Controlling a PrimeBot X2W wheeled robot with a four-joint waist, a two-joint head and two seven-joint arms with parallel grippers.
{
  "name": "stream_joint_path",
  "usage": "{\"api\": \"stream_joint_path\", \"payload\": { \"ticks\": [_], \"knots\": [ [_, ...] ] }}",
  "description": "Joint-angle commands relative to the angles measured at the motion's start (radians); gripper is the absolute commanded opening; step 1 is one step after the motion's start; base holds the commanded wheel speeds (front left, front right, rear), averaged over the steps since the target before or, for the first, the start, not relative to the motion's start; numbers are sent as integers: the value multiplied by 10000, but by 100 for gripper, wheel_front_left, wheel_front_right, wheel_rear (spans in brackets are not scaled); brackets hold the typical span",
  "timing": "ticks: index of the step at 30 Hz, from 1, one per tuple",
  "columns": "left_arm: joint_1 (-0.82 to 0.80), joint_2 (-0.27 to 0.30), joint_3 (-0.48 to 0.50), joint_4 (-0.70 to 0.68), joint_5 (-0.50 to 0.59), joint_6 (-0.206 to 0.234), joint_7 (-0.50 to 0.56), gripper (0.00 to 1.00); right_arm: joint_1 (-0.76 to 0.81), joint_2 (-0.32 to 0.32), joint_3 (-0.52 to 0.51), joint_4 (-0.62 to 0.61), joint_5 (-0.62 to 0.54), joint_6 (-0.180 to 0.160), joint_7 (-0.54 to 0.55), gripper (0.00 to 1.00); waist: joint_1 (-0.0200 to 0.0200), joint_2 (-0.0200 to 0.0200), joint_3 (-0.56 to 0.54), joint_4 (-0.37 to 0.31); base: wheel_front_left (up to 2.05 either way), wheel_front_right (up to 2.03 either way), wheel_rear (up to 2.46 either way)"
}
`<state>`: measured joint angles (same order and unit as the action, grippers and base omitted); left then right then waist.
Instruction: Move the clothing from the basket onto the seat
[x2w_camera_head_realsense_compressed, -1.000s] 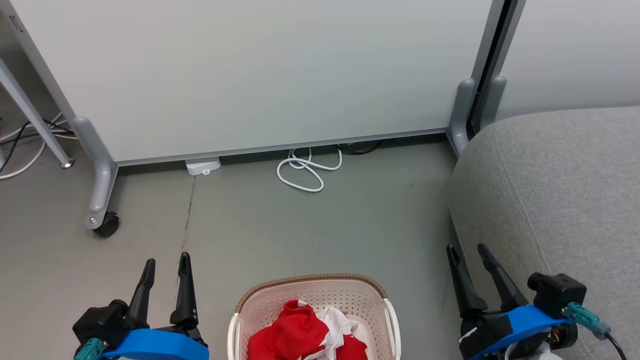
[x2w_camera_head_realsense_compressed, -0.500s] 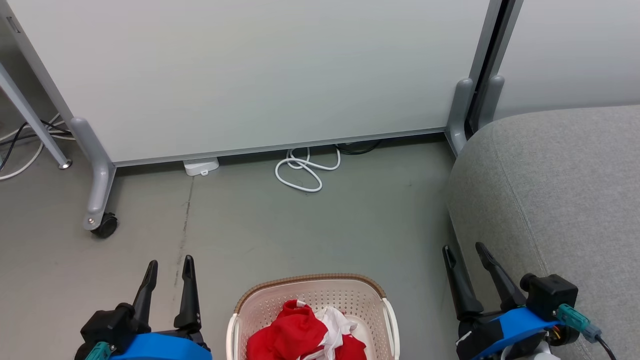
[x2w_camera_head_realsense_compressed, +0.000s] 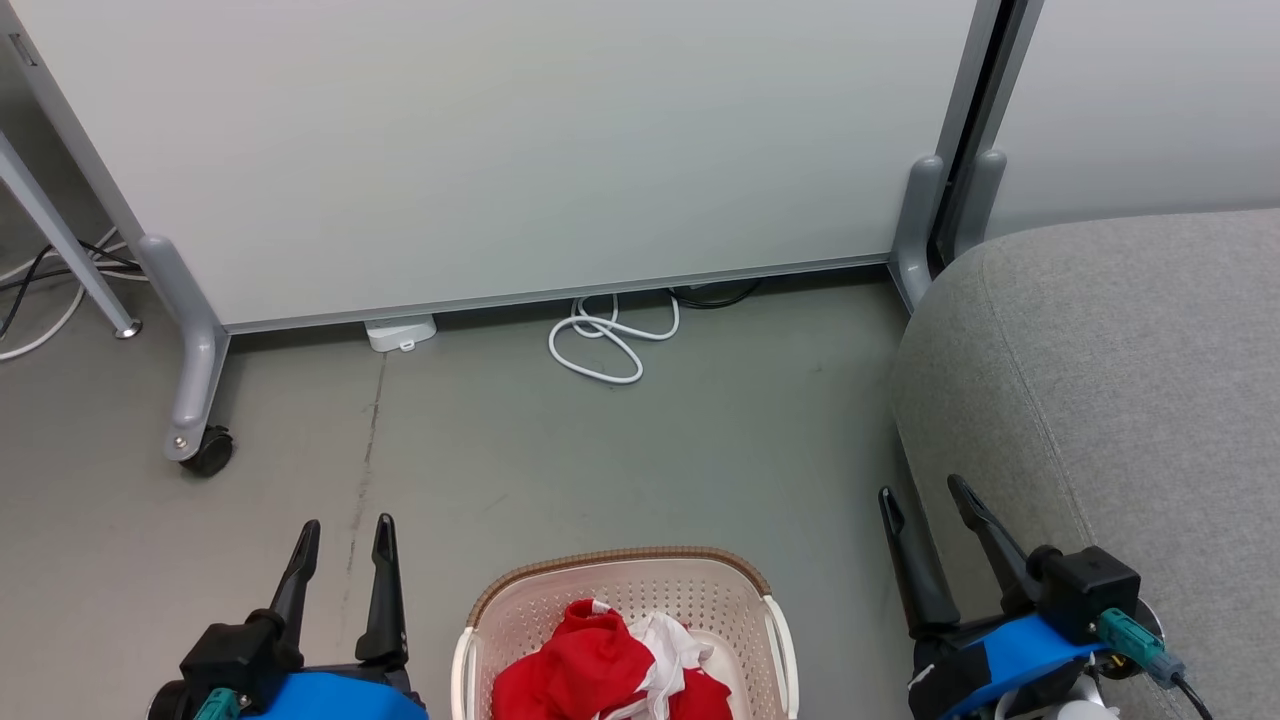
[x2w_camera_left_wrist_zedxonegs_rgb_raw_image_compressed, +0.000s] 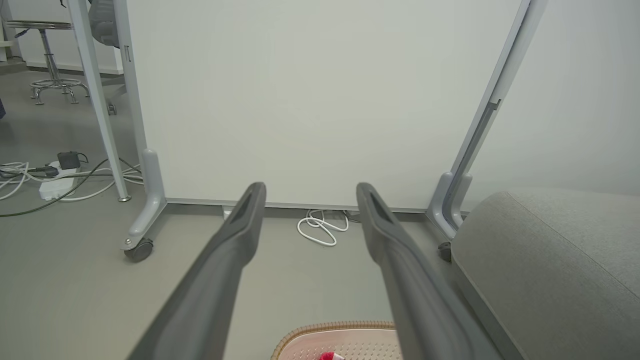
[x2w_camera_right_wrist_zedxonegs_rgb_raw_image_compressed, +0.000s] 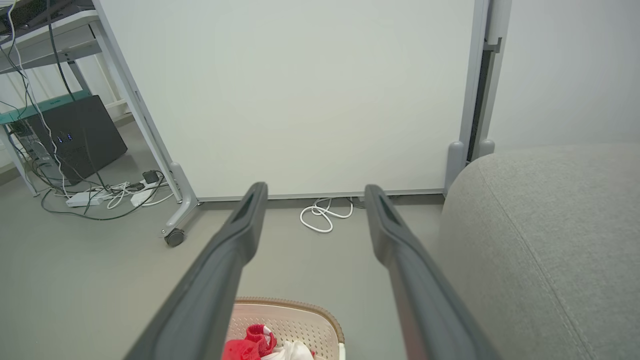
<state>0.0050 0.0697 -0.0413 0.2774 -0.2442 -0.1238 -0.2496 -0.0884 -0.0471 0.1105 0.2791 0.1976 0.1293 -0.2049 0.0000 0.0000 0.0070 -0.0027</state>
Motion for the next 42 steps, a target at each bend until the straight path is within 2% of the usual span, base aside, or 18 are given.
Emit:
{"api": "stream_joint_path", "payload": {
  "ticks": [1,18,25,36,42],
  "knots": [
    [-85,12,17,-6,203,-58,-107,100,-84,-53,37,-36,-253,24,-98,100,0,0,3,0,0,0,0],
    [-80,-35,22,20,392,-76,-171,100,-101,-54,55,-17,-483,24,-170,100,0,0,32,-3,0,0,0],
    [-194,-19,-241,366,145,-94,-168,100,-211,-51,274,-92,-497,24,-98,100,0,0,207,-254,0,0,0],
    [-1122,116,-1081,2259,-788,-67,112,100,-674,-48,637,-390,-548,21,-59,100,0,0,1282,-1112,0,0,0],
    [-2105,209,-1481,3834,-1434,-69,438,100,-1120,-48,929,-584,-498,16,-146,100,0,0,2389,-1765,0,0,0]
  ]
}}
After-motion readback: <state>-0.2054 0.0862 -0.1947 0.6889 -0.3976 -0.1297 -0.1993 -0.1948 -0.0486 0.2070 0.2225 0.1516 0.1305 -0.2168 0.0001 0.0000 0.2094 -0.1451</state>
